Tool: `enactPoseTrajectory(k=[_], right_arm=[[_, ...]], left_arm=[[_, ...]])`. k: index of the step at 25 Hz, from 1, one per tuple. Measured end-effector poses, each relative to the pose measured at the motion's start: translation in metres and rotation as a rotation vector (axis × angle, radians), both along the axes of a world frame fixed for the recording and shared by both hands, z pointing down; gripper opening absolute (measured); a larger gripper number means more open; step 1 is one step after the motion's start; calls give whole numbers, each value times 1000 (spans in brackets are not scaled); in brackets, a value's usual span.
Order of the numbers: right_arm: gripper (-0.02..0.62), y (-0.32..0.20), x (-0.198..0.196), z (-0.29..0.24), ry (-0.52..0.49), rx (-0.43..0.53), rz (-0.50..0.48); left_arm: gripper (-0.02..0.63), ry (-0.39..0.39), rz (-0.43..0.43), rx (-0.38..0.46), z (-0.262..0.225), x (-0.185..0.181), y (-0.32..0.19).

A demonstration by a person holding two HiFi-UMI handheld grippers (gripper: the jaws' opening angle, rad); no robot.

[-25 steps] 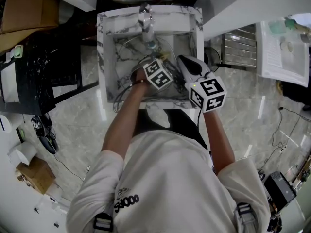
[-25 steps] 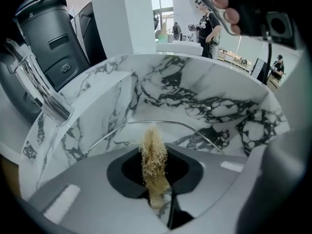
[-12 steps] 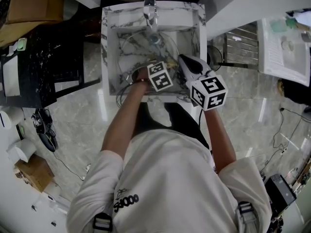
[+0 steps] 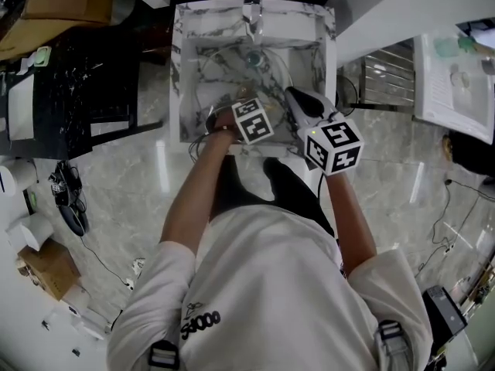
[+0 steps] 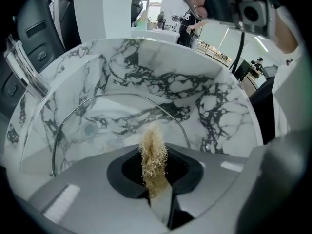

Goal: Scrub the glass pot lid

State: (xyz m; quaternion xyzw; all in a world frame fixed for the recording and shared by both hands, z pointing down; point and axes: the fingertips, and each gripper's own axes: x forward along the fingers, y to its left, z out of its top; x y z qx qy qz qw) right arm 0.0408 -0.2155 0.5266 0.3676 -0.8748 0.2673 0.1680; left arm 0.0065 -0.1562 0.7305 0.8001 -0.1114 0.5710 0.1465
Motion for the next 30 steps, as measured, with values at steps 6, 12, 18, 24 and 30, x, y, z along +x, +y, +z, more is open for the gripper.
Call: enactPoseTrajectory(k=[6, 12, 18, 24, 30], right_arm=[[5, 4, -9, -3, -14, -1, -10], [5, 2, -21, -5, -26, 3, -23], [5, -4, -25, -1, -24, -4, -26], [5, -12, -23, 5, -21, -17, -17], [5, -20, -18, 10, -18, -31, -6]], left_arm=[[60, -45, -95, -44, 2, -26, 6], [60, -97, -205, -46, 3, -58, -6], [60, -139, -327, -51, 6, -83, -22], [60, -194, -363, 29, 6, -104, -45], [60, -166, -407, 41, 8, -109, -62]])
